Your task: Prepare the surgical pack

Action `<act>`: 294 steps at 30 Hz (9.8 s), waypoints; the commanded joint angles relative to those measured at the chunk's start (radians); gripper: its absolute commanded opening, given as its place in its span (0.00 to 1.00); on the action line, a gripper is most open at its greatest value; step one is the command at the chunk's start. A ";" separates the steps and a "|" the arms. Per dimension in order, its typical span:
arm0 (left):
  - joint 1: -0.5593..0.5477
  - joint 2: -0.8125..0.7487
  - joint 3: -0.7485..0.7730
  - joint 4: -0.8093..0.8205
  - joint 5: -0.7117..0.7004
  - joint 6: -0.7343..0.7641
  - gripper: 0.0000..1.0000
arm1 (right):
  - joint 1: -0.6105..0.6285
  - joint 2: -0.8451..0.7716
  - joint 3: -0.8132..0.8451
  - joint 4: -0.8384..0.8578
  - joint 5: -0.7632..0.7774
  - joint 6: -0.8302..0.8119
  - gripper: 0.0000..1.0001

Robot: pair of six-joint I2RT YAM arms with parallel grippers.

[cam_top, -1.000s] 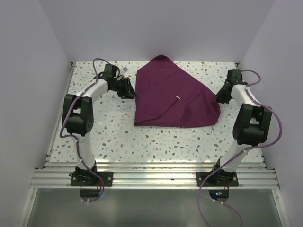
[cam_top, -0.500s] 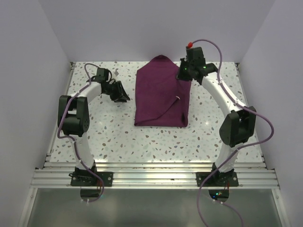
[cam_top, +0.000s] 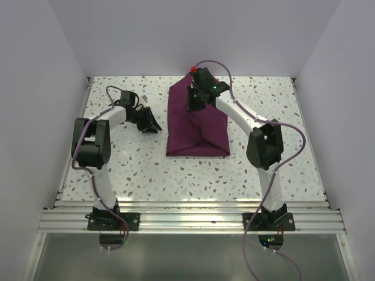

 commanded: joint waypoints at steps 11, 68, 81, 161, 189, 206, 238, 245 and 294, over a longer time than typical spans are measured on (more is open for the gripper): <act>-0.007 0.014 -0.008 0.076 0.049 -0.018 0.34 | 0.074 0.054 0.090 0.023 -0.084 -0.007 0.00; -0.110 0.111 0.202 0.105 0.237 -0.103 0.21 | -0.089 -0.089 -0.542 0.163 -0.652 0.035 0.00; -0.077 0.079 0.116 0.008 0.177 0.017 0.21 | -0.141 -0.201 -0.643 0.149 -0.629 0.024 0.00; -0.034 0.767 0.851 0.645 -0.076 -0.399 0.57 | -0.405 0.655 0.464 0.345 -0.175 0.194 0.55; -0.018 0.582 0.836 0.588 -0.039 -0.423 0.00 | -0.403 0.522 0.495 0.367 -0.314 0.339 0.00; -0.059 0.215 0.508 0.381 0.052 -0.189 0.00 | -0.402 0.141 0.121 0.229 -0.353 0.256 0.00; -0.126 -0.202 -0.109 0.280 0.090 0.040 0.00 | -0.402 -0.261 -0.496 0.051 -0.374 0.078 0.00; -0.156 -0.188 -0.183 0.267 0.119 0.074 0.11 | -0.402 -0.252 -0.487 -0.024 -0.327 0.018 0.10; -0.096 0.006 0.253 0.246 0.093 0.143 0.72 | -0.291 -0.094 -0.166 0.003 -0.336 -0.023 0.58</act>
